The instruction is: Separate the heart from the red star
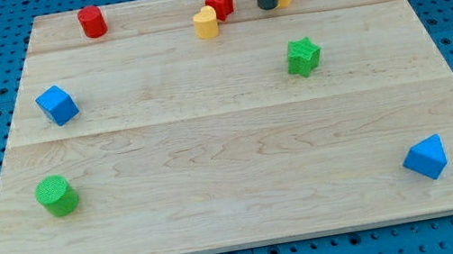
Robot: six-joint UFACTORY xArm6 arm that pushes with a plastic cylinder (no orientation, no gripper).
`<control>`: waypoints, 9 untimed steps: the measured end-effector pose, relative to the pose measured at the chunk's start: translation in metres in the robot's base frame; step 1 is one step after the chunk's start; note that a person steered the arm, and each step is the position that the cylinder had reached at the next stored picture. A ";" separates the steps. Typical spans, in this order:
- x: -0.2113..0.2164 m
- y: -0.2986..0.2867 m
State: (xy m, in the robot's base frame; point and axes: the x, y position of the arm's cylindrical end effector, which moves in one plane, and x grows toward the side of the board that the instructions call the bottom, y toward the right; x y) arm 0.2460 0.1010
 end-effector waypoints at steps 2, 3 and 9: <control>0.014 0.019; 0.016 -0.050; 0.088 -0.186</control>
State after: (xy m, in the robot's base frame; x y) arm 0.3339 -0.0855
